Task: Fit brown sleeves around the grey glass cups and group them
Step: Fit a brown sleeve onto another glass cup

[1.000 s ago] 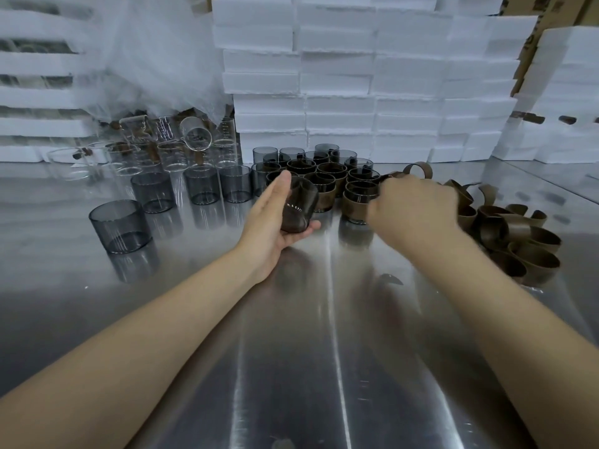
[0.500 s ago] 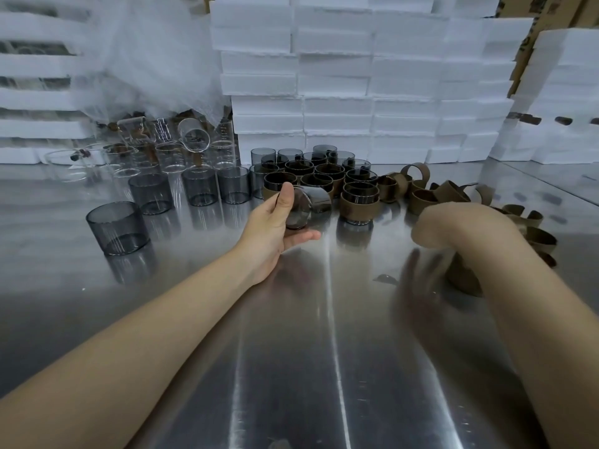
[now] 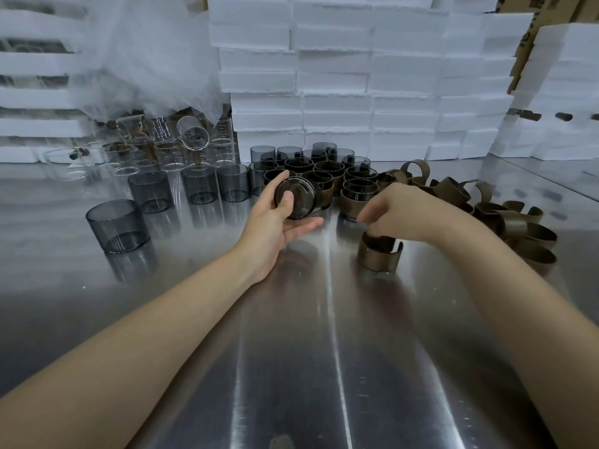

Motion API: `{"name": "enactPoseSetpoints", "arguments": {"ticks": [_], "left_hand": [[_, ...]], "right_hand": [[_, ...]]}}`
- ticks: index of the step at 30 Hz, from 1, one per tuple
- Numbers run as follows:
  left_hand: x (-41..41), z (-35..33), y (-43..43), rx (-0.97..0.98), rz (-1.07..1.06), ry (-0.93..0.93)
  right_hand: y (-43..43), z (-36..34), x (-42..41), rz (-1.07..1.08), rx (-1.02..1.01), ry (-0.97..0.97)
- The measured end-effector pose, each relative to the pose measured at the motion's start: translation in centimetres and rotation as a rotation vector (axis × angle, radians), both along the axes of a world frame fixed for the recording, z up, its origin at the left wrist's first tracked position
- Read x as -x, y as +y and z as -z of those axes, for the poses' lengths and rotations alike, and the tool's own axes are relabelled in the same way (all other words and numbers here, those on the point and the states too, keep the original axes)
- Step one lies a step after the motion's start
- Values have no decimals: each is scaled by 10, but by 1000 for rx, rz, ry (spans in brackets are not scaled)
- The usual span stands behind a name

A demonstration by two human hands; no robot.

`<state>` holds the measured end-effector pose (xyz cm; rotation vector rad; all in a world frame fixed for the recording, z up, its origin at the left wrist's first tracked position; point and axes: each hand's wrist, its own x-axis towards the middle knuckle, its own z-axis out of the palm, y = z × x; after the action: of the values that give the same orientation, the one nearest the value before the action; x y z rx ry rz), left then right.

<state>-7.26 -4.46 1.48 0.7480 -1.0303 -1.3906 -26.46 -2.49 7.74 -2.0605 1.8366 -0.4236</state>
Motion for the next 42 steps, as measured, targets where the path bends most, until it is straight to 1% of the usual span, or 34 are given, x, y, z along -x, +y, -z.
{"name": "enactPoseSetpoints", "arguments": {"ticks": [4,6,8,11,12,13,14,15,18,21,24,29,36,42], "left_hand": [[-1,2,-1,22,-7,-20],[-1,4,-1,36,-2,-23],[1,5,-1,51,3,-46],[4,4,0,46,13,-87],[4,4,0,41,31,-89],[4,4,0,37,48,-99],[4,3,0,39,60,-119],[4,2,1,43,67,-140],[5,-3,4,50,71,-184],[6,-4,8,78,114,-212],[4,-1,7,117,112,-187],[6,5,4,207,91,-241],[3,7,1,210,68,-232],[3,6,2,201,67,-231]], "right_hand": [[-6,12,-4,-76,46,15],[-10,17,-5,-88,50,-21],[-12,18,-8,-81,56,-185],[-12,18,-16,-42,114,-571],[-12,17,-18,-16,147,-673],[-11,17,-21,10,189,-730],[-11,18,-23,29,243,-739],[-10,19,-25,43,310,-708],[-7,28,-31,44,525,-540],[-6,37,-38,6,643,-466],[-9,44,-40,12,661,-481],[-14,51,-39,21,624,-566],[-16,50,-36,-16,605,-644],[-17,48,-33,-36,586,-658]]}}
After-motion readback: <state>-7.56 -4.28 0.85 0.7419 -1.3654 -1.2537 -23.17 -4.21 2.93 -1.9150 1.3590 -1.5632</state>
